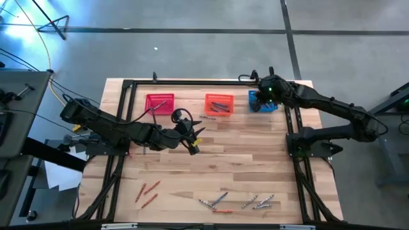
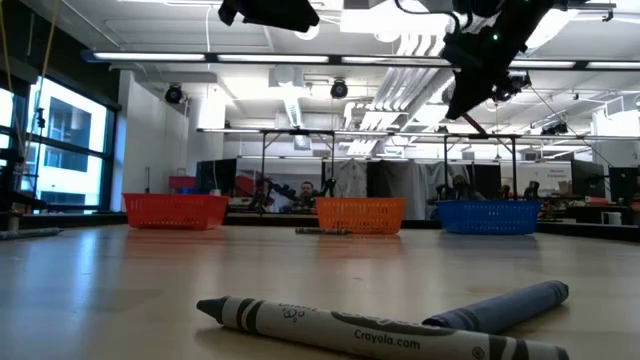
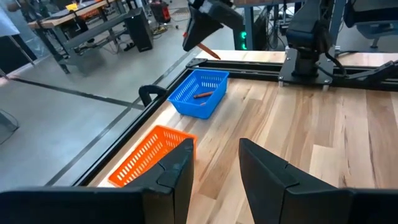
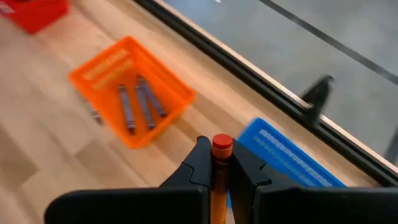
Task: Sort crayons
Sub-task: Put the orange crayon into the blue bin
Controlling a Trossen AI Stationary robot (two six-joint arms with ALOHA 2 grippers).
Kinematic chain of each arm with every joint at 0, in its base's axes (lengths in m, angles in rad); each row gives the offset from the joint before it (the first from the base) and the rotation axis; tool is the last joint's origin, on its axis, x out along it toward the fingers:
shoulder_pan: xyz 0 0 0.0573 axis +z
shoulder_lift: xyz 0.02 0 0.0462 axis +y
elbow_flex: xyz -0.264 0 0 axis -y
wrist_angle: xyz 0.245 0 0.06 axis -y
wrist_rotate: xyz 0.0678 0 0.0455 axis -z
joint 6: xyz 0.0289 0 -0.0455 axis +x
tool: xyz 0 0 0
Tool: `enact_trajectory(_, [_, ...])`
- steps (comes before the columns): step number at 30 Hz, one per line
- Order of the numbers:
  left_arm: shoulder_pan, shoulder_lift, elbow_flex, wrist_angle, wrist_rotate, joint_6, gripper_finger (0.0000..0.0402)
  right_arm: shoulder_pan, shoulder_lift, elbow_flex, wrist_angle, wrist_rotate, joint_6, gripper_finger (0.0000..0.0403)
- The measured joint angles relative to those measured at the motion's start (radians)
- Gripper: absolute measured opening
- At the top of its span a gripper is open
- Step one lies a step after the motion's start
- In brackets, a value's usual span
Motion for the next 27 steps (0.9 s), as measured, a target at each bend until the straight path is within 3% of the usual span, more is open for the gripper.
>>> enact_trajectory(17, [-0.001, 0.0, 0.0, -0.055, 0.0, -0.055, 0.0115, -0.306, 0.21, 0.0, 0.093, -0.116, -0.136, 0.0014])
enact_trajectory(27, [-0.001, 0.0, 0.0, -0.07, 0.0, -0.078, 0.0115, -0.363, 0.301, 0.0, 0.008, -0.132, -0.16, 0.0014])
